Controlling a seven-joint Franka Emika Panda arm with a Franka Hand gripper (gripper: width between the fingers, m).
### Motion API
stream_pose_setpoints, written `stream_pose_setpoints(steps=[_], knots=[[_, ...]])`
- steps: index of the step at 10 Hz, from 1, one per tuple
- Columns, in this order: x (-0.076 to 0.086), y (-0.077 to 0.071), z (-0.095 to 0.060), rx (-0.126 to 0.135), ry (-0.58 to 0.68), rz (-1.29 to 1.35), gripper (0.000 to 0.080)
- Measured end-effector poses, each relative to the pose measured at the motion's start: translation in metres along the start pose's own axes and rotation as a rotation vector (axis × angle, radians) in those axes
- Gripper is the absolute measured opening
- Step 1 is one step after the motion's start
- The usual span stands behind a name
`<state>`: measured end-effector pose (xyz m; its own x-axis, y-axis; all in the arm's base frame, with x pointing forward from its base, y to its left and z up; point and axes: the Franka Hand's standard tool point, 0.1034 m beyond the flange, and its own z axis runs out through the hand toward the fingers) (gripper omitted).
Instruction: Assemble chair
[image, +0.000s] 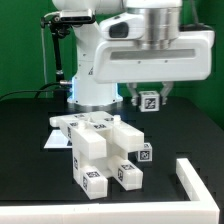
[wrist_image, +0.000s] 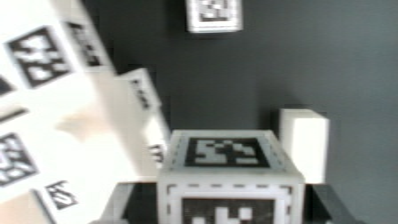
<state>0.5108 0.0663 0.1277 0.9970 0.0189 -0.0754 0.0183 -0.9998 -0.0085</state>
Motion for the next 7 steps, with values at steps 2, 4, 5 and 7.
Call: stream_pose_setpoints(steps=[2,4,5,7], knots=[[0.000,0.001,0.002,0.001,0.008,0.009,0.0281],[0.000,0.002,0.002,0.000,0.008,0.008,0.0281],[0.001,0.010,0.001,-0.004,0.009,-0.032,0.0281],[0.000,0.034,-0.003,-0.004,0.015,-0.057,0.0281]])
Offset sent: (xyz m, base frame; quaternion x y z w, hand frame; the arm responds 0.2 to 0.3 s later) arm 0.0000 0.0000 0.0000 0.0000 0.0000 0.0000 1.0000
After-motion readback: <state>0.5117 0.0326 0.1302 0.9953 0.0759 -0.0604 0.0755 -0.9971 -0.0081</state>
